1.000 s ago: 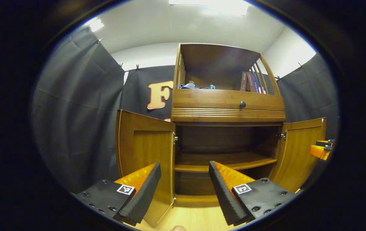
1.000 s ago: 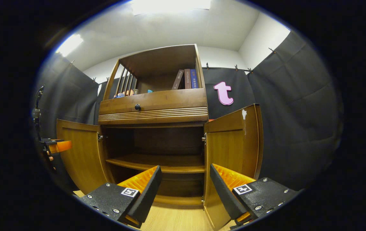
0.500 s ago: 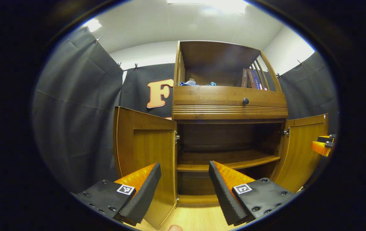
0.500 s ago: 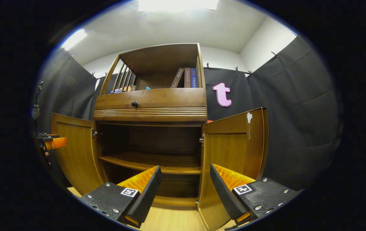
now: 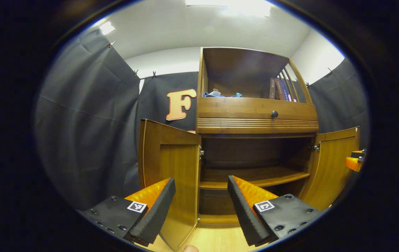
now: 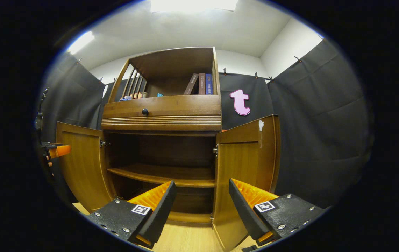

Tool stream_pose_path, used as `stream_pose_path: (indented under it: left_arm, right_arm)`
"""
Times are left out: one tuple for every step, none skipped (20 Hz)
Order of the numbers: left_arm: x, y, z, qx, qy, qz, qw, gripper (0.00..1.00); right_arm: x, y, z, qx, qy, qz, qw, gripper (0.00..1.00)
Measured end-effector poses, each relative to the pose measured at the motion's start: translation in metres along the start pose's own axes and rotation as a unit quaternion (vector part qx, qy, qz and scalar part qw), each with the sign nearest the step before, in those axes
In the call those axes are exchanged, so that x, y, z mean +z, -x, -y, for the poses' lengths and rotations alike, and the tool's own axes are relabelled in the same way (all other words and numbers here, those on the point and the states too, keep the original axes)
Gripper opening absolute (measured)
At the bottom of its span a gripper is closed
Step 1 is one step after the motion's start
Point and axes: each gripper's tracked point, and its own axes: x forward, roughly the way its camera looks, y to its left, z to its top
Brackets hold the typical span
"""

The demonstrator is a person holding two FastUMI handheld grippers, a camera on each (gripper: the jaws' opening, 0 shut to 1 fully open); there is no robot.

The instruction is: Open the right door of the double-door shoe cabinet with the right hand, and open the left door with the left hand.

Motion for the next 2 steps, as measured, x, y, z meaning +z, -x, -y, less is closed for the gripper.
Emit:
stream_pose_path:
  left_arm:
    - [-0.0006, -0.0007, -0.0044, 0.003, -0.003, -0.001, 1.0, 0.98]
    - [-0.001, -0.002, -0.0093, 0.009, -0.008, 0.0, 1.0, 0.98]
  right_arm:
    - [0.0004, 0.0031, 0.003, -0.003, 0.0, 0.0, 1.0, 0.92]
    - [0.0002, 0.0053, 0.0039, -0.005, -0.001, 0.0, 1.0, 0.99]
